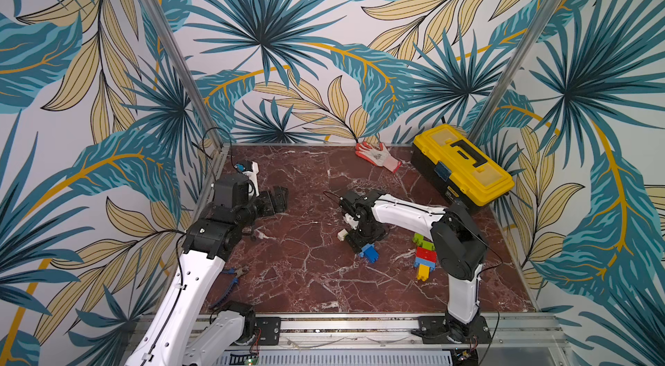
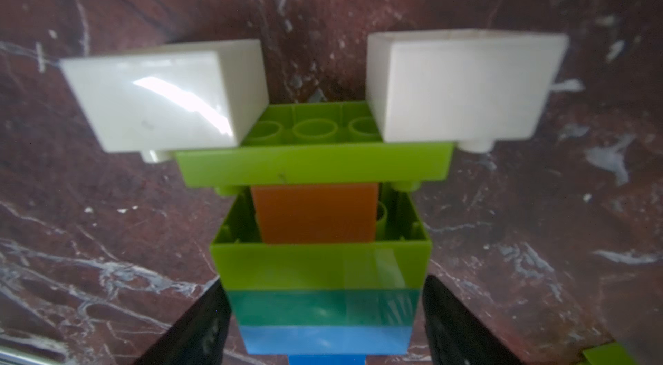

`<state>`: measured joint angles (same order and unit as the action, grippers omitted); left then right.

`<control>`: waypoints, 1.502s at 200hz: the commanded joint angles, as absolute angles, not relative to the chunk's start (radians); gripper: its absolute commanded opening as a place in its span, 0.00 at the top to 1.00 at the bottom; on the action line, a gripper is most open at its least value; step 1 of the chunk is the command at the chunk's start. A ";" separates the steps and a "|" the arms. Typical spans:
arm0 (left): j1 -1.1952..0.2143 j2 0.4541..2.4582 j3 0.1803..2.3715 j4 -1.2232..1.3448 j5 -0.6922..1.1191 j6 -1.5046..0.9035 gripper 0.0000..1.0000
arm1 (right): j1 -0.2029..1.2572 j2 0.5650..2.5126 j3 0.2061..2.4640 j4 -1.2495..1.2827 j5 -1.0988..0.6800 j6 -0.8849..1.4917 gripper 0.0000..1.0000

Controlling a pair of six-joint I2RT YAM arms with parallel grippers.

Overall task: Assemble a carrot with lego
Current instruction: Adjust the lego brick at the center of the board, then reset both arms

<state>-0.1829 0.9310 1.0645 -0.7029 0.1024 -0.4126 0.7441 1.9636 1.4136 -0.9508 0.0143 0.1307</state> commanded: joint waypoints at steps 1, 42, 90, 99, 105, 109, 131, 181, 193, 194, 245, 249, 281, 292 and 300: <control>-0.164 0.930 1.067 -0.686 0.111 -0.415 0.01 | 0.743 1.942 1.406 -0.980 0.009 0.135 0.03; -0.146 0.942 1.064 -0.687 0.018 -0.431 0.01 | 0.742 1.719 1.295 -0.976 0.000 0.153 0.01; -0.141 0.994 1.028 -0.646 -0.184 -0.533 0.01 | 0.736 1.212 1.120 -0.856 0.286 0.190 0.01; -0.140 1.018 1.011 -0.626 -0.226 -0.500 0.01 | 0.733 1.116 1.066 -0.767 0.413 0.166 0.01; -0.138 1.027 0.988 -0.601 -0.261 -0.466 0.01 | 0.723 1.052 1.012 -0.684 0.478 0.118 0.01; -0.137 1.028 0.965 -0.563 -0.277 -0.427 0.01 | 0.714 1.014 0.969 -0.622 0.513 0.087 0.01; -0.137 0.986 0.726 -0.237 -0.388 -0.280 0.01 | 0.631 0.858 0.652 -0.113 0.594 -0.103 0.01; -0.127 1.003 0.353 0.466 -0.409 -0.007 0.01 | 0.332 0.943 0.424 0.293 0.529 -0.096 0.01; -0.088 1.066 0.358 0.497 -0.384 -0.030 0.01 | 0.263 0.993 0.401 0.361 0.477 -0.073 0.01; -0.086 1.074 0.360 0.499 -0.380 -0.033 0.01 | 0.259 0.997 0.399 0.367 0.476 -0.073 0.01; -0.040 1.330 0.402 0.643 -0.319 -0.078 0.01 | 0.191 1.268 0.277 0.859 0.411 -0.105 0.01; -0.033 1.344 0.403 0.664 -0.308 -0.077 0.01 | 0.189 1.291 0.276 0.903 0.424 -0.105 0.01; -0.016 1.515 0.399 0.840 -0.186 -0.030 0.01 | 0.114 1.512 0.302 1.073 0.353 -0.039 0.01; -0.011 1.516 0.399 0.836 -0.170 -0.031 0.01 | 0.091 1.532 0.347 1.013 0.371 -0.009 0.01; -0.011 1.516 0.400 0.835 -0.169 -0.032 0.01 | 0.065 1.515 0.398 0.881 0.314 0.017 0.01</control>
<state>-0.0212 1.5051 0.3775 0.7246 -0.2451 -0.0608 0.1169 1.5066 0.3176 0.9089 0.3893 -0.0593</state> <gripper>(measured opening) 0.994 0.993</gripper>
